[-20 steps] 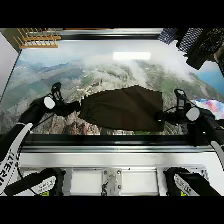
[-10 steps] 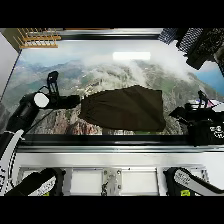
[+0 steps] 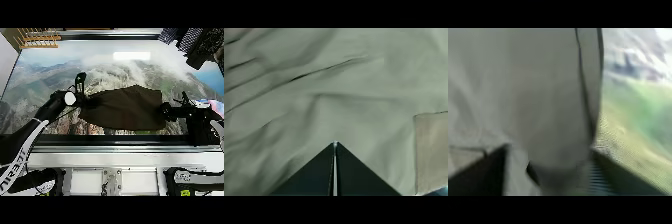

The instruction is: Fold the clothes and pants, and hang the long-sleeved shirts on hangers.

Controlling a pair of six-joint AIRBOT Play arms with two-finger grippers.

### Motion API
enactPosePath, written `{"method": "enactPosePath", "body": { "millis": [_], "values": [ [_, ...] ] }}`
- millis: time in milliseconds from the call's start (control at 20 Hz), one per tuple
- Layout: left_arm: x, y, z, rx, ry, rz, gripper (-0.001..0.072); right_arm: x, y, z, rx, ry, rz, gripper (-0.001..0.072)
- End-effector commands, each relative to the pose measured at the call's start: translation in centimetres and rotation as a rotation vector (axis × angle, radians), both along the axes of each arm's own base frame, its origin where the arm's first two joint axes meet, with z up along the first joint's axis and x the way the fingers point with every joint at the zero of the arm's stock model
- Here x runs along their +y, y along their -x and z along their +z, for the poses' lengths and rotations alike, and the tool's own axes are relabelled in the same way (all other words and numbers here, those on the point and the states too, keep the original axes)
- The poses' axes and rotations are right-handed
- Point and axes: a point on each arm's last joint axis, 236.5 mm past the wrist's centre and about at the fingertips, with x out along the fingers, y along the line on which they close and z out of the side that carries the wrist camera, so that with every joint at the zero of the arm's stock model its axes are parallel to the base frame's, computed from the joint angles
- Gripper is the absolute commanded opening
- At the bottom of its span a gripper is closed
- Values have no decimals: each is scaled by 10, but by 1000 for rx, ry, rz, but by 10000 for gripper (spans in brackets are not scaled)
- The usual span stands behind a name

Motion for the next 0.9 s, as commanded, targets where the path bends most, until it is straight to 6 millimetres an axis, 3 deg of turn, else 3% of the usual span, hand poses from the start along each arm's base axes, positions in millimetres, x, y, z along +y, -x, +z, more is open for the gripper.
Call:
{"method": "enactPosePath", "body": {
  "millis": [0,150,350,550,700,850],
  "values": [
    [-31,-14,-16,17,-7,-45,8,12,-22,2,-47,-8,-60,306],
    [-43,-23,-32,49,-18,-62,8,6,-25,1,-55,8,-73,13],
    [-66,-38,-42,101,32,-58,8,-14,-14,23,-50,90,10,0],
    [-112,-43,-51,133,110,-92,8,-38,-8,76,-22,276,172,0],
    [-161,-31,-61,154,142,-177,8,-33,-13,121,-33,373,279,0],
    [-199,-19,-74,176,150,-247,8,-15,-19,156,-60,495,391,1]
  ]
}}
